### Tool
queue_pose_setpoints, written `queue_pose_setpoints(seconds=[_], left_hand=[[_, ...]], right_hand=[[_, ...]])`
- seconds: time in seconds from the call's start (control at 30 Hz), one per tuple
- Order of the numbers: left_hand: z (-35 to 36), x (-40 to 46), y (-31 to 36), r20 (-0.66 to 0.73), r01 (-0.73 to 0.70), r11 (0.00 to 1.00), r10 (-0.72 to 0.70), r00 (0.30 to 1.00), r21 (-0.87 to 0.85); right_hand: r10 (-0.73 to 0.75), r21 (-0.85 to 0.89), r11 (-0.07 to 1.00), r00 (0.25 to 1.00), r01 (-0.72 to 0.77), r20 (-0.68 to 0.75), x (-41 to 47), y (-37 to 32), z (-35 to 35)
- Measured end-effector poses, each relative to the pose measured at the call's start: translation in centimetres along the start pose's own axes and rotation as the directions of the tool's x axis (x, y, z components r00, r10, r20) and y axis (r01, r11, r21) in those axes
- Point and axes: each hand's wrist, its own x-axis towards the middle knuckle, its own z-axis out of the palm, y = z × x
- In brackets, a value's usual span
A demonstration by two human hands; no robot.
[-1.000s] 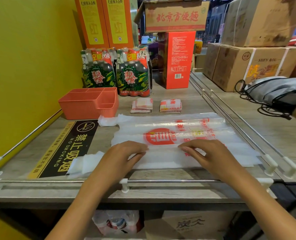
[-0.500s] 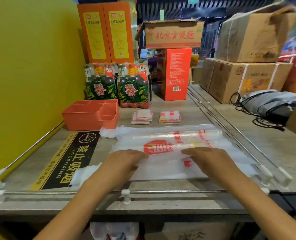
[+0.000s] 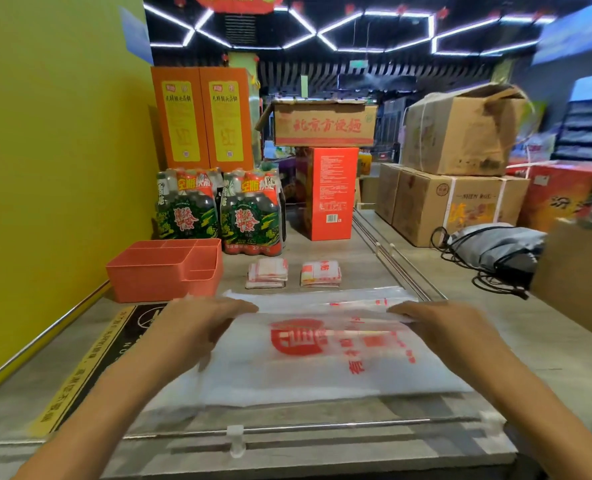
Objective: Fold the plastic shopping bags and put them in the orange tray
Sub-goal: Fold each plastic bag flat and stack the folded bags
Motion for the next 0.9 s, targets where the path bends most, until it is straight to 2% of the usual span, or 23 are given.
queue_pose_setpoints(seconds=[0.07,0.17,0.3,0.5,0.6,0.7,0.8,0.9], left_hand=[[-2.1,0.6,-0.2,-0.117,-0.058,0.998,0.06,0.991,0.021],[-5.3,1.2,-0.1,-0.219,-0.143,0.99,0.136,0.966,-0.016],[-9.3,1.8,0.1,-0.26,-0.154,0.987,0.162,0.952,0.053],[-13.8,3.3,-0.8,-0.383,-0.206,0.97,0.242,0.892,0.132],[-14.3,4.4,-1.0,-0.425,-0.24,0.961,0.275,0.862,0.135],[-13.3,5.7,-1.4,-0.408,-0.23,0.966,0.258,0.876,0.117],[-10.7,7.2,-2.1,-0.344,-0.162,0.984,0.177,0.922,0.07],[-6.7,8.3,-3.0,-0.21,-0.06,0.997,0.049,0.977,-0.045]], right_hand=[[0.03,0.048,0.999,0.995,-0.026,-0.091,0.2,0.2,-1.6],[0.007,0.001,1.0,0.969,-0.007,-0.248,0.6,0.1,-4.6],[-0.109,-0.016,0.993,0.864,0.116,-0.491,1.1,-0.2,-8.9],[-0.201,-0.06,0.976,0.747,0.211,-0.634,1.9,0.1,-12.8],[-0.192,-0.053,0.976,0.73,0.21,-0.656,3.1,0.6,-13.2],[-0.172,-0.036,0.98,0.753,0.194,-0.636,4.4,1.3,-12.1],[-0.129,0.025,0.985,0.832,0.169,-0.54,5.8,2.3,-9.3],[-0.074,0.097,0.988,0.923,0.118,-0.377,7.0,3.1,-5.1]])
